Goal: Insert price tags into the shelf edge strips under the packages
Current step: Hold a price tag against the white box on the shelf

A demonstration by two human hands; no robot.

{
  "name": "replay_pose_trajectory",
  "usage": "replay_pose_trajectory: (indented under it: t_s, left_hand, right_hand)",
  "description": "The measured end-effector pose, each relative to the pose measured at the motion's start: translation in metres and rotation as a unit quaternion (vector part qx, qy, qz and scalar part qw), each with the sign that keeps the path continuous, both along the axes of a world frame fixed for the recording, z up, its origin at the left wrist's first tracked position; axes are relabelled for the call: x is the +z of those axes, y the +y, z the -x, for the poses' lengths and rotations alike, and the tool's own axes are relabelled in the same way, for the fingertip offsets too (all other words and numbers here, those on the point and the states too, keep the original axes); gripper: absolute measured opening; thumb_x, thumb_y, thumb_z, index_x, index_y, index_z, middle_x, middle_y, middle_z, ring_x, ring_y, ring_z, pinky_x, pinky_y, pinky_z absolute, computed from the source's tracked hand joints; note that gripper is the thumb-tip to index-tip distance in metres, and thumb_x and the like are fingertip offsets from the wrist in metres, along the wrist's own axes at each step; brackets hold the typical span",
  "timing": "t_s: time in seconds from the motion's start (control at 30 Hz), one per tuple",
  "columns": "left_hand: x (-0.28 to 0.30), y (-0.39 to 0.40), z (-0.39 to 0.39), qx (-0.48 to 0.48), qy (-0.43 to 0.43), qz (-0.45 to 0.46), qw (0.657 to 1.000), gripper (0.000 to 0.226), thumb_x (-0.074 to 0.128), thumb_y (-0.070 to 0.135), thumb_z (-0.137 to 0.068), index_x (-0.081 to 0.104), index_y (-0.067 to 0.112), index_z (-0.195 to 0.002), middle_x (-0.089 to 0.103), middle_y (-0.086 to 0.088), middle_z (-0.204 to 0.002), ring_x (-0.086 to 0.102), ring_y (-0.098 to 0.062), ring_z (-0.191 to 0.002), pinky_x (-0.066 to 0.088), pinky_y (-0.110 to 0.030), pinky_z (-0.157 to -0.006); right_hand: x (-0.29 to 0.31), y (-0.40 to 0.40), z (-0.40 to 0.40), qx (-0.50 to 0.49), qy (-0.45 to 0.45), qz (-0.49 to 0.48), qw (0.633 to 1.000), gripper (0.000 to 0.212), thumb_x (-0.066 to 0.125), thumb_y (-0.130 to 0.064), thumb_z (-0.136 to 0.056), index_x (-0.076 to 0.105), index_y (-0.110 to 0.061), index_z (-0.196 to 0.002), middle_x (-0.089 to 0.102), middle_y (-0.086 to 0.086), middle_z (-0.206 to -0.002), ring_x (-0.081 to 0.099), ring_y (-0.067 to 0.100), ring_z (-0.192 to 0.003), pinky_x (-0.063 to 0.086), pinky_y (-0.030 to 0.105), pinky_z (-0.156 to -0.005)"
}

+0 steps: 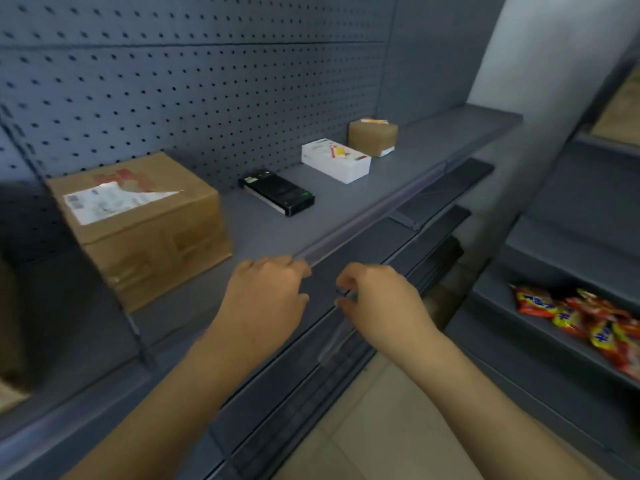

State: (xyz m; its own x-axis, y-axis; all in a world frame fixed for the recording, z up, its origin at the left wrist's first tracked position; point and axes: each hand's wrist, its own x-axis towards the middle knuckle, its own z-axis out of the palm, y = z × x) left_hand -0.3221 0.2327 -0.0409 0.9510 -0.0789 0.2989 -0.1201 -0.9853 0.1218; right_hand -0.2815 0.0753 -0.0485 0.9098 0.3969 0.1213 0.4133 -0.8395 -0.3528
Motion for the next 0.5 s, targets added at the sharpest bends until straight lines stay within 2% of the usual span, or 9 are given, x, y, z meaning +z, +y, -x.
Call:
replay_pose_trajectory:
  t_s: [0.2,0.5]
  left_hand:
    - [0.001,-0.055,-0.077,-0.020,0.007,0.013,1.000,0.035,0.064,0.028,-0.086,0.060,0.020,-0.120,0.067,-0.002,-0.111,0.061,-0.025,-0.104,0.043,-0.036,-0.087]
    - [-0.011,-0.071,-0.192,-0.019,0.032,-0.006,0.999,0.027,0.067,0.025,-0.083,0.066,0.017,-0.108,0.069,-0.005,-0.102,0.064,-0.027,-0.094,0.045,-0.037,-0.082]
  right_hand:
    - [-0.001,-0.061,-0.065,-0.022,0.000,-0.004,1.000,0.027,0.058,-0.027,-0.090,0.058,-0.020,-0.116,0.063,0.002,-0.114,0.055,0.021,-0.107,0.049,0.033,-0.083]
    - [-0.013,-0.078,-0.174,-0.027,0.015,-0.020,0.999,0.029,0.059,-0.028,-0.090,0.059,-0.019,-0.117,0.063,0.001,-0.117,0.055,0.021,-0.110,0.050,0.036,-0.087]
